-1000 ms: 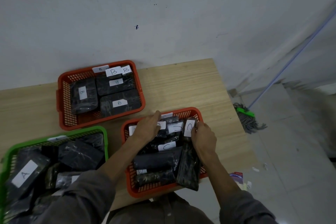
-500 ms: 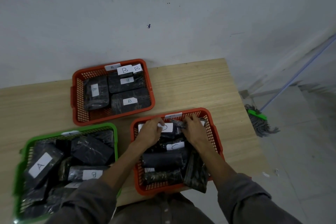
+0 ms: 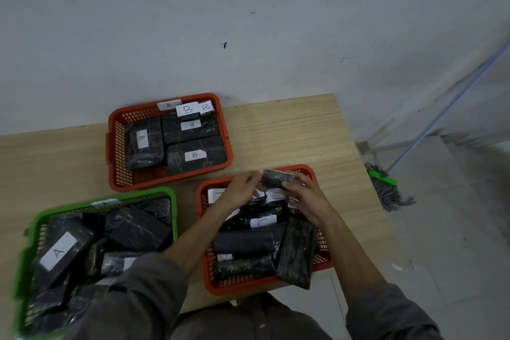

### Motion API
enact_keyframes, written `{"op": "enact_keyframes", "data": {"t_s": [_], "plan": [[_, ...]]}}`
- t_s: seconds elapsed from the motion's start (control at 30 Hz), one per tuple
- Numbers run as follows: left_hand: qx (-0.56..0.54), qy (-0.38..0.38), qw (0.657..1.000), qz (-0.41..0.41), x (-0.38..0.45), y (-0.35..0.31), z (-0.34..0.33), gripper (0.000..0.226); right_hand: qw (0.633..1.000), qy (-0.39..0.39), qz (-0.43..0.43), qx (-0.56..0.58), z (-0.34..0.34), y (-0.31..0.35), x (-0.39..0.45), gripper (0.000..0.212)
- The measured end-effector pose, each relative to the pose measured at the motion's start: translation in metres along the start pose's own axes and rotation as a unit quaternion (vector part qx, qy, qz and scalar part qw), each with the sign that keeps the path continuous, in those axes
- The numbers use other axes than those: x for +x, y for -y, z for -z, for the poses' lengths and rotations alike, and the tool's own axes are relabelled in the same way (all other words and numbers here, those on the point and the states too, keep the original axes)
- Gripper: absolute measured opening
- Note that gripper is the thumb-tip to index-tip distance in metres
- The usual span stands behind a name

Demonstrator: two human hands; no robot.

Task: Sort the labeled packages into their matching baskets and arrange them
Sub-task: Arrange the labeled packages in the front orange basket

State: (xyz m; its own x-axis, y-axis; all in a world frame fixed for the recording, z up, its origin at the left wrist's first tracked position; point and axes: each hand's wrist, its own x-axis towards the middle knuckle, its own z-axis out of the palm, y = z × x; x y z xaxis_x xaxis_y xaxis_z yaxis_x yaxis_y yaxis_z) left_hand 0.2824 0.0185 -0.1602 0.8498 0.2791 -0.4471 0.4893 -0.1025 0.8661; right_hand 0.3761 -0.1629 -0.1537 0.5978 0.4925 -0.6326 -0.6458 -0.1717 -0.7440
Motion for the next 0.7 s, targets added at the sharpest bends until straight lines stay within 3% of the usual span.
{"op": "enact_keyframes", "data": {"t_s": [0.07,0.2,0.4,0.53,0.7], "plan": [[-0.114,0.004,0.992,0.061,0.000,-0.002,0.003,0.042,1.000,0.027,-0.002,0.013,-0.007,0.000,-0.001,0.030],[-0.171,-0.009,0.984,0.050,-0.004,0.007,0.015,0.027,0.998,0.063,0.006,0.030,-0.023,0.002,-0.002,0.027],[-0.184,-0.036,0.982,0.029,-0.026,0.014,0.035,0.015,0.995,0.080,0.024,0.054,-0.040,-0.001,0.000,0.024],[-0.131,-0.034,0.990,-0.042,-0.041,0.017,0.046,0.033,0.994,0.094,0.029,0.045,-0.055,-0.004,0.004,0.026],[-0.050,-0.108,0.988,-0.094,-0.052,0.026,0.054,0.034,0.993,0.113,0.016,0.040,-0.074,-0.007,0.011,0.030]]}}
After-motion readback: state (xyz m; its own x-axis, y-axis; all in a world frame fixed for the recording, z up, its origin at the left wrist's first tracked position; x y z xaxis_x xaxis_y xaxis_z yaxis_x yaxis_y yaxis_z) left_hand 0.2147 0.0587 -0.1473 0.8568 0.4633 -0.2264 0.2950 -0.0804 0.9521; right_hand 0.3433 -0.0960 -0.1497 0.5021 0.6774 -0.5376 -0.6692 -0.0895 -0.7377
